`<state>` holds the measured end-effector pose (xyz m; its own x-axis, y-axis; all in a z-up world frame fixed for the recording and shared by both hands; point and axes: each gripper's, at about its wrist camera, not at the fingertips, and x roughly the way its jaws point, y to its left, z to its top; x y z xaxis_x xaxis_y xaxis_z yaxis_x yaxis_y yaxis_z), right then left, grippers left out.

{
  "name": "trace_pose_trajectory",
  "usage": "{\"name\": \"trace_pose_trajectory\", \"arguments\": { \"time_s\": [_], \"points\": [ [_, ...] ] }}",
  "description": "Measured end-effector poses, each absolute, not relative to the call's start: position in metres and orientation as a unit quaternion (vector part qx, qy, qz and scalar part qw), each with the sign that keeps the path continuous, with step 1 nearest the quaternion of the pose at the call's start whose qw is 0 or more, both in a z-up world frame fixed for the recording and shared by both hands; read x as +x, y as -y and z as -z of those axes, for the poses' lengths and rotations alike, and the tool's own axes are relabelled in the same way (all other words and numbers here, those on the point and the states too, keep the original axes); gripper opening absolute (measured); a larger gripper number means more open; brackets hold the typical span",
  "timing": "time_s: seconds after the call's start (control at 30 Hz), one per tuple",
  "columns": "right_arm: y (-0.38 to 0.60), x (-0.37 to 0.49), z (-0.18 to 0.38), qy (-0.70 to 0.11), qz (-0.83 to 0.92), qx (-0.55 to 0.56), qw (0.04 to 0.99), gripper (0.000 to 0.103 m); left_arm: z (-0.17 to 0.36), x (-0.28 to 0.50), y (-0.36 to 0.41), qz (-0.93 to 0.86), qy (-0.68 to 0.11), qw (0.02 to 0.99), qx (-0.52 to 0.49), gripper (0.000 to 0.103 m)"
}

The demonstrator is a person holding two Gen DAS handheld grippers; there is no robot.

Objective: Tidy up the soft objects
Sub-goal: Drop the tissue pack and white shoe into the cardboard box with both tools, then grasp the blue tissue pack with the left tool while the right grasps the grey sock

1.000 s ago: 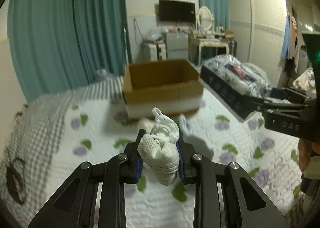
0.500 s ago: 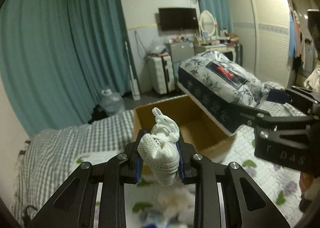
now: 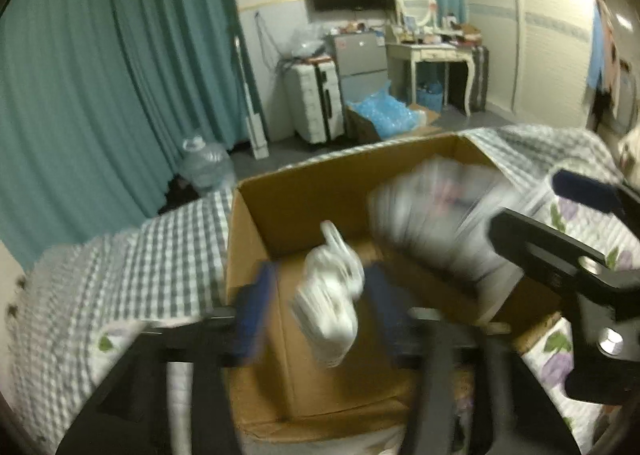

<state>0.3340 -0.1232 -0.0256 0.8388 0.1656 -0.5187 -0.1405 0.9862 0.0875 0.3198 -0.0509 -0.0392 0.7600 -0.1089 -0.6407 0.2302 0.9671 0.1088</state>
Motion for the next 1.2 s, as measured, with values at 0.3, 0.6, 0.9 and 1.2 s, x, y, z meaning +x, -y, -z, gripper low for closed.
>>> {"name": "trace_pose_trajectory", "arguments": {
  "time_s": [0.3, 0.6, 0.9, 1.2],
  "points": [
    [0.137, 0.281, -0.023, -0.232, -0.05, 0.012, 0.971, 0.093, -0.022, 0.266, 0.021, 0.081, -0.263, 0.958, 0.082, 0.078],
    [0.103, 0.163, -0.101, -0.167, -0.068, -0.019, 0.983, 0.101, -0.101, 0.15, -0.027, 0.105, -0.164, 0.979, 0.058, 0.088],
    [0.063, 0.093, -0.097, -0.183, -0.072, -0.058, 0.979, 0.101, -0.097, 0.088, -0.057, 0.1, -0.17, 0.978, 0.071, 0.088],
    [0.069, 0.122, 0.027, -0.296, -0.056, -0.021, 0.953, 0.101, 0.017, 0.121, -0.053, 0.102, -0.287, 0.948, 0.093, 0.088]
  ]
}}
